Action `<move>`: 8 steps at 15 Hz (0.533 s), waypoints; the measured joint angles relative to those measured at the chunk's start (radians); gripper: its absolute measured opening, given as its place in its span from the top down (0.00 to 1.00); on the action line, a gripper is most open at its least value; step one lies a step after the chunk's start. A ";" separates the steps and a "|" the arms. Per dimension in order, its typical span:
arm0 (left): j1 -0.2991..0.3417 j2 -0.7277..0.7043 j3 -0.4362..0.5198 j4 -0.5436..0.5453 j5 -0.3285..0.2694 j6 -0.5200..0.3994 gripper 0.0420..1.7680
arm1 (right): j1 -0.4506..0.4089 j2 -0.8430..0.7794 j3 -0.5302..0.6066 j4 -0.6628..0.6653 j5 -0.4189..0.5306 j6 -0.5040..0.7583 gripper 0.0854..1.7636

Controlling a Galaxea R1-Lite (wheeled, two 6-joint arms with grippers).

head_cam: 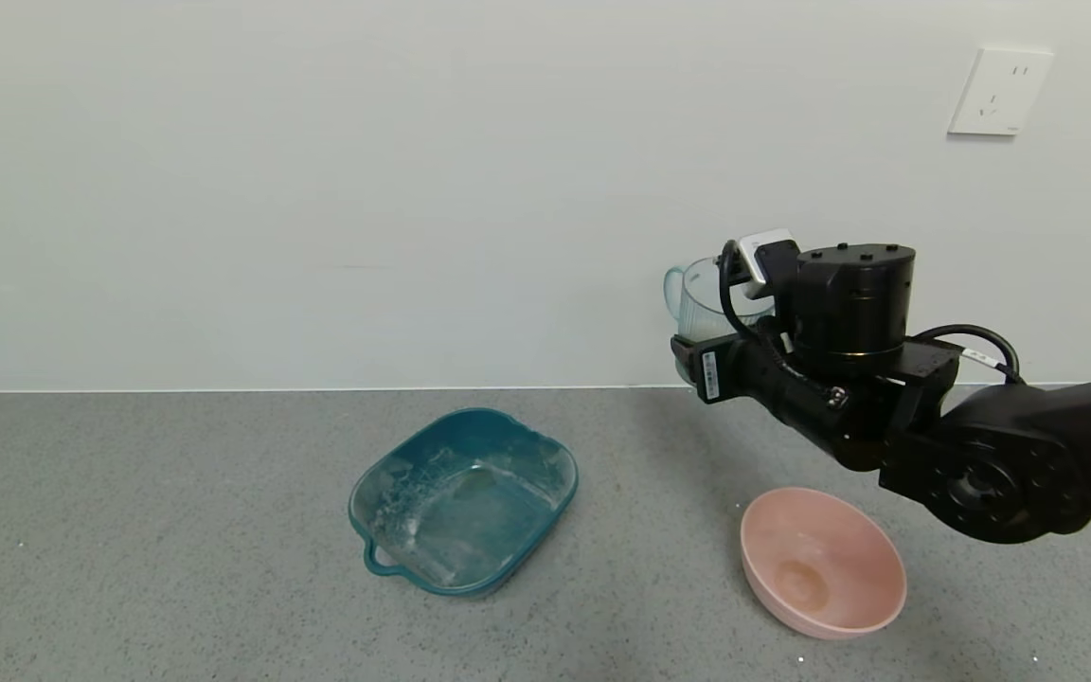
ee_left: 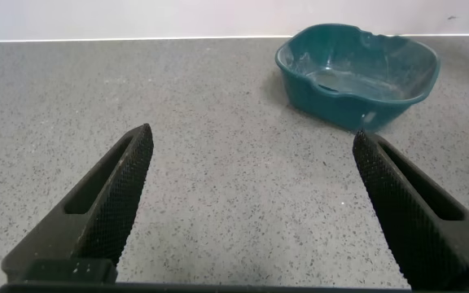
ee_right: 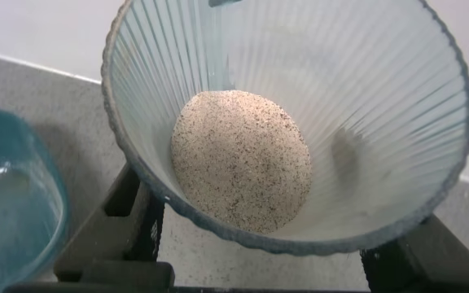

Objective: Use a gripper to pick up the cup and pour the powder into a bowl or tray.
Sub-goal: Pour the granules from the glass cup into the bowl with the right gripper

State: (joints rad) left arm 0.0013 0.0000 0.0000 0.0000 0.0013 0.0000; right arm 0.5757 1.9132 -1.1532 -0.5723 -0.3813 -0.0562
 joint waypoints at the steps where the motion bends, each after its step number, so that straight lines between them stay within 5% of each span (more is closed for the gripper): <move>1: 0.000 0.000 0.000 0.000 0.000 0.000 0.00 | -0.004 -0.007 0.000 0.009 0.039 -0.051 0.26; 8: 0.000 0.000 0.000 0.000 0.000 0.000 0.00 | 0.001 0.003 -0.168 0.289 0.168 -0.307 0.26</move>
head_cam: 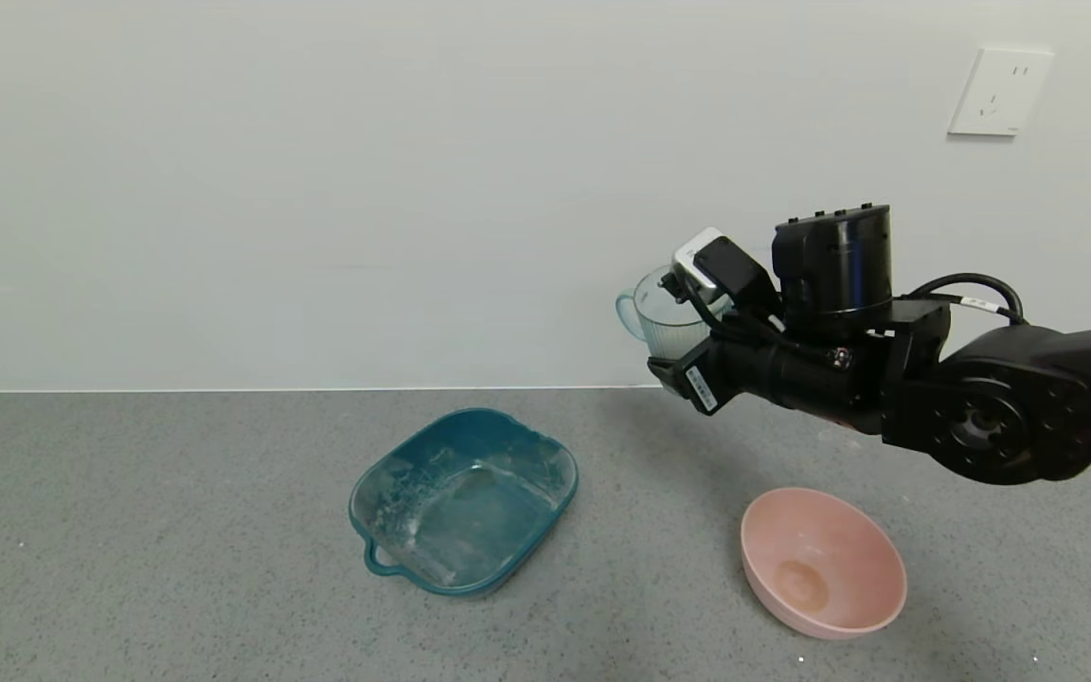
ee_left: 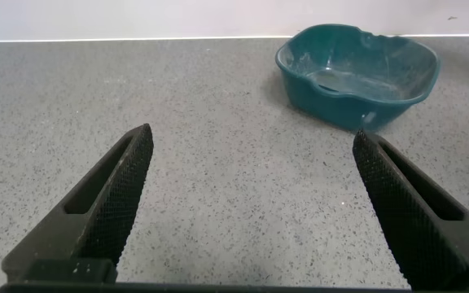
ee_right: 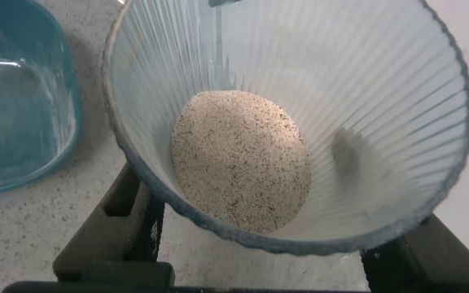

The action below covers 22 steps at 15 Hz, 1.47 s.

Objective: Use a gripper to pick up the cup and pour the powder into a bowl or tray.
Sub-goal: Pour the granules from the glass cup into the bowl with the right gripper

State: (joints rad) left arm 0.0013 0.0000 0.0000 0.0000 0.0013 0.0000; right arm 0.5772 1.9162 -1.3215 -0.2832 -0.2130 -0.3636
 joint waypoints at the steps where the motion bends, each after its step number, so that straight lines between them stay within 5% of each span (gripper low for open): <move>1: 0.000 0.000 0.000 0.000 0.000 0.000 0.00 | 0.007 0.010 -0.041 0.039 -0.001 -0.027 0.26; 9: 0.000 0.000 0.000 0.000 0.000 0.000 0.00 | 0.078 0.141 -0.183 0.140 -0.047 -0.251 0.26; 17: 0.000 0.000 0.000 0.000 0.000 0.000 0.00 | 0.142 0.258 -0.223 0.126 -0.282 -0.487 0.26; 22: 0.000 0.000 0.000 0.000 0.000 0.000 0.00 | 0.167 0.326 -0.289 0.121 -0.345 -0.592 0.26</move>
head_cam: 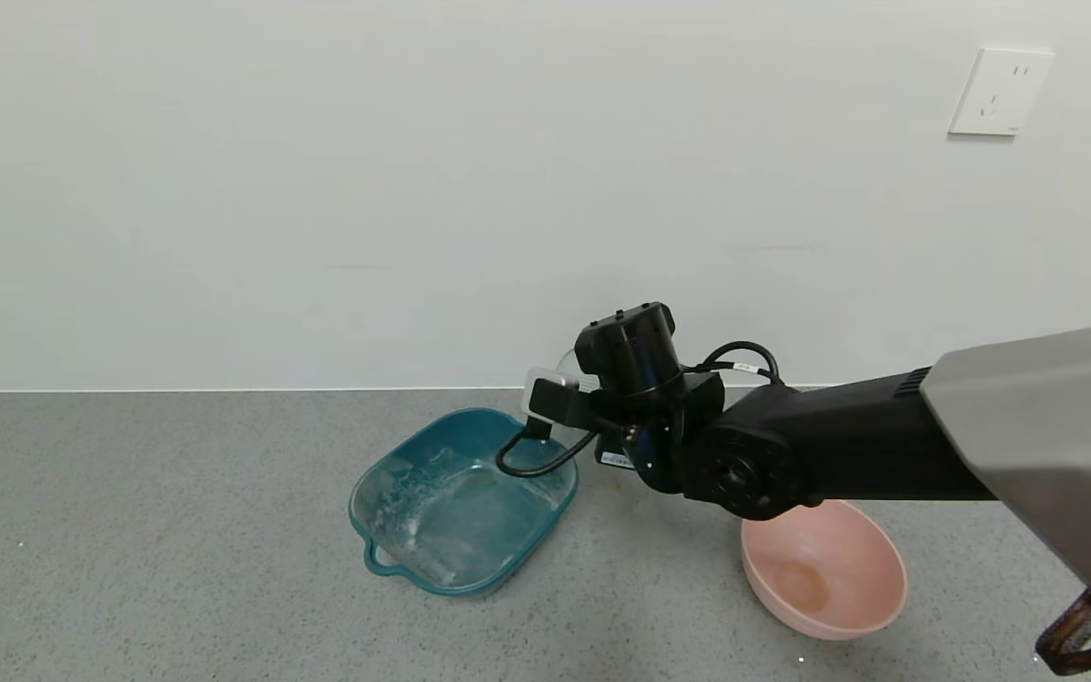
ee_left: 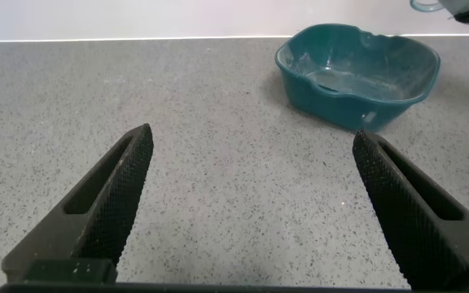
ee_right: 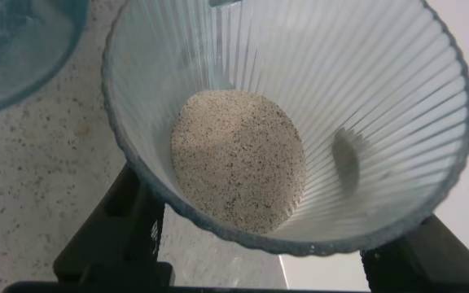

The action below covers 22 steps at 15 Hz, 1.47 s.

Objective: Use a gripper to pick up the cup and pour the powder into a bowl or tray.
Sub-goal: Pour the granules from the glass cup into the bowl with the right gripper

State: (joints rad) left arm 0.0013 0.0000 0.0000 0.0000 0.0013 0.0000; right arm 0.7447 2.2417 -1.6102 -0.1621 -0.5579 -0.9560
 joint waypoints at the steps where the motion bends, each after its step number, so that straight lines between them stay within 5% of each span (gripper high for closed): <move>1: 0.000 0.000 0.000 0.000 0.000 0.000 0.00 | 0.008 0.014 -0.014 -0.001 -0.010 -0.016 0.26; 22: 0.000 0.000 0.000 0.000 0.000 0.000 0.00 | 0.133 0.107 -0.104 -0.007 -0.362 -0.480 0.26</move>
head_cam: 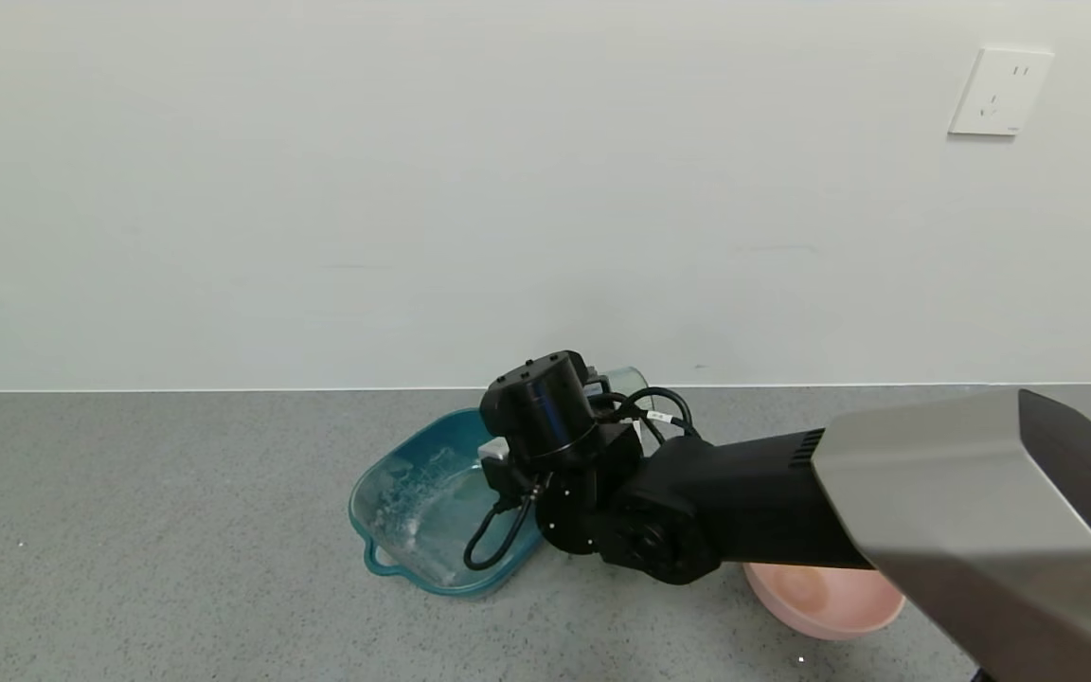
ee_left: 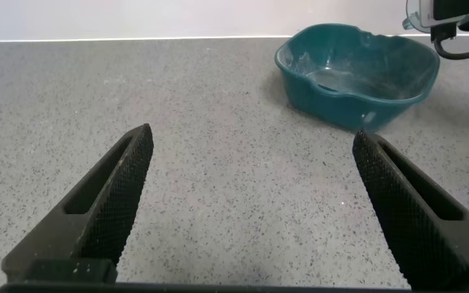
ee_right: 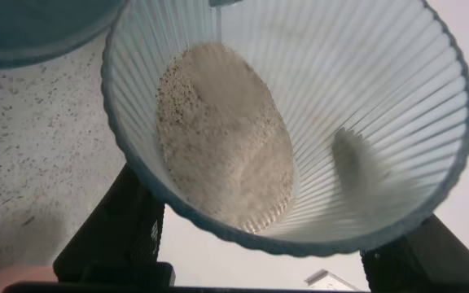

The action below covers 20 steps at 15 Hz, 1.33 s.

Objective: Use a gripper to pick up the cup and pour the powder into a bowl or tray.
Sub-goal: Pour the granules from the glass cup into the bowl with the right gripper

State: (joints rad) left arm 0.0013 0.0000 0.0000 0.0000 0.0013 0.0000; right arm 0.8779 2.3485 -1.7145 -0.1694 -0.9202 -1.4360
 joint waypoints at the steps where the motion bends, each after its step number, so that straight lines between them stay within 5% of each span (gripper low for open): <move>1: 0.000 0.000 0.000 0.000 0.000 0.000 0.00 | 0.006 0.008 -0.015 0.000 -0.017 -0.014 0.26; 20: 0.000 0.000 0.000 0.000 0.000 0.000 0.00 | 0.048 0.104 -0.120 -0.053 -0.207 -0.277 0.26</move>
State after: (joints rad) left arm 0.0009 0.0000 0.0000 0.0004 0.0017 0.0000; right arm 0.9260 2.4526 -1.8349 -0.2226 -1.1277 -1.7130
